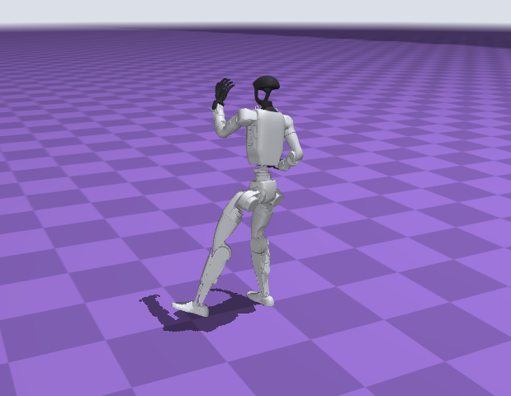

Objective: Kungfu

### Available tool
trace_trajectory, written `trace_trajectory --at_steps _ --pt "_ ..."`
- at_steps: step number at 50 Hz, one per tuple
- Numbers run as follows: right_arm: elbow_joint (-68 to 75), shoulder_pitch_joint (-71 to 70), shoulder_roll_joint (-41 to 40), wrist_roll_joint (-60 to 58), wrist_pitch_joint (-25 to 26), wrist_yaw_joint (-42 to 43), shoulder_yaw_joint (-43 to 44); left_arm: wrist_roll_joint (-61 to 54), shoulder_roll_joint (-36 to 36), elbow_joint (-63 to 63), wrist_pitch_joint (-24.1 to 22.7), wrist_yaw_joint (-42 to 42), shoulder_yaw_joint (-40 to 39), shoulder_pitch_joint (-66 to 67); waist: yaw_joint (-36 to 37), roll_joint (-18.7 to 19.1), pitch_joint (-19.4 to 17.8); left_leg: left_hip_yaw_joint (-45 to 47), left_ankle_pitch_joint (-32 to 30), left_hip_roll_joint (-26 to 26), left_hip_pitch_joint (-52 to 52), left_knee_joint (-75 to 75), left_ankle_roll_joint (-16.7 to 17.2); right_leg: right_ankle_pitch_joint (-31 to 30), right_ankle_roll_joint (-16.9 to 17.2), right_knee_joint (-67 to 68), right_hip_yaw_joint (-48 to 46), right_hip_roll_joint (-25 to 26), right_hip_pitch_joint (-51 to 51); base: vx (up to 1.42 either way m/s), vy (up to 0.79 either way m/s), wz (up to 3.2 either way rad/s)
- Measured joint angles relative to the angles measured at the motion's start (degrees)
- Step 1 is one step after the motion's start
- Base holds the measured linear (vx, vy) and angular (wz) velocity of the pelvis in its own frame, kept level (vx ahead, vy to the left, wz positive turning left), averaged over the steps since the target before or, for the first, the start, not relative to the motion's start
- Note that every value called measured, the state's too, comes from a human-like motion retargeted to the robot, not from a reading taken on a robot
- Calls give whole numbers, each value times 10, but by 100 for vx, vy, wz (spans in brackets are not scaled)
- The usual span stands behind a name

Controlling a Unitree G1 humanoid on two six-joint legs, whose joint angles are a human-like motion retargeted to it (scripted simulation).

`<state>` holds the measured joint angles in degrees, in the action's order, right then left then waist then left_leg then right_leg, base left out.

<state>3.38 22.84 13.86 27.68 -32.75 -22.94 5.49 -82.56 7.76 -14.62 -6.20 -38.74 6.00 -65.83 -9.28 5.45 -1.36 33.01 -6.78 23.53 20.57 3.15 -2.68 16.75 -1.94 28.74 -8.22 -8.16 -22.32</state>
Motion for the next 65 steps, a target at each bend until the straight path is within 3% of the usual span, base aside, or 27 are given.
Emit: trace_trajectory --at_steps 2,7,15,20,25,30,33,35,37,39,40,42,45,47,52,58,62,65 --pt "-9 -12 2 12 -3 7 10 13 -37 -5 20 -18 25 13 -19 1 -11 82 -29 11 -13 -14 3 2 -2 2 -11 -7 -5 -23 22 46" --pt "-28 -15 8 30 -7 17 27 35 -87 -32 18 -2 60 69 -42 5 -20 112 -75 38 -19 -2 14 6 -4 0 -36 -19 3 1 23 18" --pt "-89 56 86 23 -40 62 83 162 -30 -37 -17 -17 120 70 17 28 -3 73 -112 35 -10 19 47 4 21 -26 -75 -37 61 19 38 32" --pt "-123 61 149 -28 -54 121 100 339 51 5 -122 1 99 59 62 51 31 7 -94 25 24 69 88 -7 46 -77 -129 -52 134 33 38 122" --pt "-142 -32 227 8 -27 155 44 575 122 20 -233 137 52 28 144 46 71 -58 -70 -24 60 101 81 -25 93 -134 -155 -61 200 26 36 146" --pt "-98 -236 318 -7 1 153 -11 756 149 8 -271 259 21 -27 242 19 98 -111 -62 -74 90 120 73 -41 130 -175 -209 -75 256 8 22 145" --pt "-27 -394 366 -94 11 98 -31 814 156 -7 -269 283 7 -54 282 5 107 -133 -66 -103 106 120 70 -48 141 -190 -237 -75 279 1 17 144" --pt "61 -502 388 -187 -25 62 -50 826 158 -19 -264 291 3 -73 306 -9 107 -148 -70 -124 113 116 70 -50 146 -197 -256 -77 292 -2 5 128" --pt "216 -634 379 -347 -65 125 -110 829 158 -32 -258 299 7 -95 324 -28 104 -161 -73 -143 121 113 69 -55 153 -201 -272 -80 300 0 -6 122" --pt "392 -755 335 -563 -76 263 -160 841 161 -39 -256 306 8 -109 333 -43 102 -177 -76 -160 130 112 69 -60 161 -204 -287 -81 307 1 -16 118" --pt "483 -810 306 -682 -67 346 -175 851 162 -41 -257 311 8 -115 335 -49 101 -186 -77 -167 134 112 68 -62 166 -206 -294 -80 311 0 -18 100" --pt "655 -903 252 -885 38 458 -171 875 159 -43 -260 325 4 -122 345 -59 99 -197 -79 -174 143 111 69 -64 169 -209 -297 -75 311 1 -15 72" --pt "805 -964 207 -999 288 510 -127 899 154 -43 -262 345 3 -125 362 -73 98 -211 -80 -179 153 108 73 -64 169 -212 -299 -68 307 3 -10 42" --pt "852 -982 194 -961 316 515 -119 906 157 -43 -262 347 10 -127 367 -83 96 -220 -79 -181 158 108 78 -62 169 -213 -298 -66 306 4 -11 27" --pt "839 -979 163 -777 191 534 -88 911 173 -32 -253 355 1 -119 365 -87 83 -224 -64 -180 171 124 84 -60 169 -214 -296 -69 299 3 -1 0" --pt "799 -955 131 -577 140 518 -54 913 187 -9 -239 399 1 -104 375 -95 78 -232 -24 -175 199 164 88 -72 169 -215 -282 -82 276 14 9 -40" --pt "762 -945 107 -411 89 485 -32 917 190 25 -228 390 8 -70 380 -93 84 -245 0 -162 223 192 88 -114 169 -218 -265 -68 253 23 10 -41" --pt "730 -936 79 -230 57 416 -4 917 181 59 -235 361 23 -26 382 -90 87 -249 17 -150 227 205 90 -172 169 -217 -253 -58 243 24 9 -28"
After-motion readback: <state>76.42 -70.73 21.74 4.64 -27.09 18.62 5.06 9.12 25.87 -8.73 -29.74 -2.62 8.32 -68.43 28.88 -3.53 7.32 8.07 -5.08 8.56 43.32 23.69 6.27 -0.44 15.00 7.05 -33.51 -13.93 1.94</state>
